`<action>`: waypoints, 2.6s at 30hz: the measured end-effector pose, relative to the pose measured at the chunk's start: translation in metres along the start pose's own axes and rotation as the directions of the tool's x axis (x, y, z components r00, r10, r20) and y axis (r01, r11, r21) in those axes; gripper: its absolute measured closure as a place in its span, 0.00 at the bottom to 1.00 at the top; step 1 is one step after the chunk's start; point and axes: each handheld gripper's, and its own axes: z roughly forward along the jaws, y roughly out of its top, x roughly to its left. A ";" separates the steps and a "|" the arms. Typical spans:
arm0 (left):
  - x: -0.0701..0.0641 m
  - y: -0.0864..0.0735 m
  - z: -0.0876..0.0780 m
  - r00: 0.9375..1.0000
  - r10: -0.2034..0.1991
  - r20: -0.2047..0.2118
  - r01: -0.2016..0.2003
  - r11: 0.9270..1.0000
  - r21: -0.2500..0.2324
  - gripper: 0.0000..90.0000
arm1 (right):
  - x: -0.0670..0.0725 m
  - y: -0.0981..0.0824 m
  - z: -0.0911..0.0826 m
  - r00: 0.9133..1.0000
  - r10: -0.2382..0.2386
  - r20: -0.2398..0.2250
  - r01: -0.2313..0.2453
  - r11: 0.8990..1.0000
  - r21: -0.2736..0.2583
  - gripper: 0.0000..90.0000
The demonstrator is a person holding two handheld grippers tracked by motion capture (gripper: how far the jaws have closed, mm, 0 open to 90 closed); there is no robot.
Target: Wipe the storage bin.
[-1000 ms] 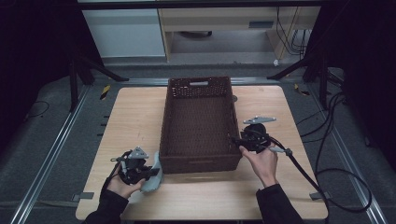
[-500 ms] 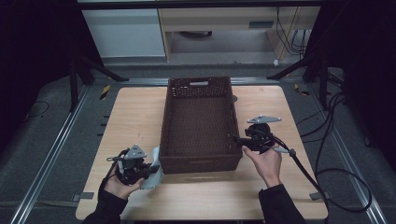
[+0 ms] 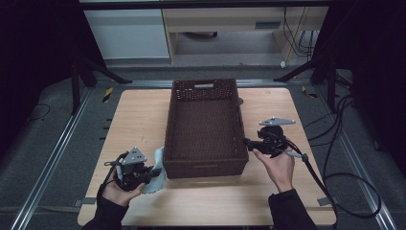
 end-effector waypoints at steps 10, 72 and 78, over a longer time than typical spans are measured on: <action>0.015 -0.022 0.044 0.998 -0.059 0.024 0.055 0.989 0.135 0.92 | 0.000 -0.002 -0.007 1.000 -0.008 0.000 0.008 1.000 0.003 0.43; 0.127 -0.032 0.011 0.924 -0.247 -0.292 0.260 0.966 0.006 0.47 | -0.023 -0.007 -0.014 0.999 0.045 0.002 -0.045 0.999 -0.020 0.49; 0.122 -0.016 0.000 0.930 -0.252 -0.268 0.252 0.967 -0.035 0.47 | -0.015 0.002 -0.015 1.000 0.023 -0.020 -0.024 0.999 -0.024 0.50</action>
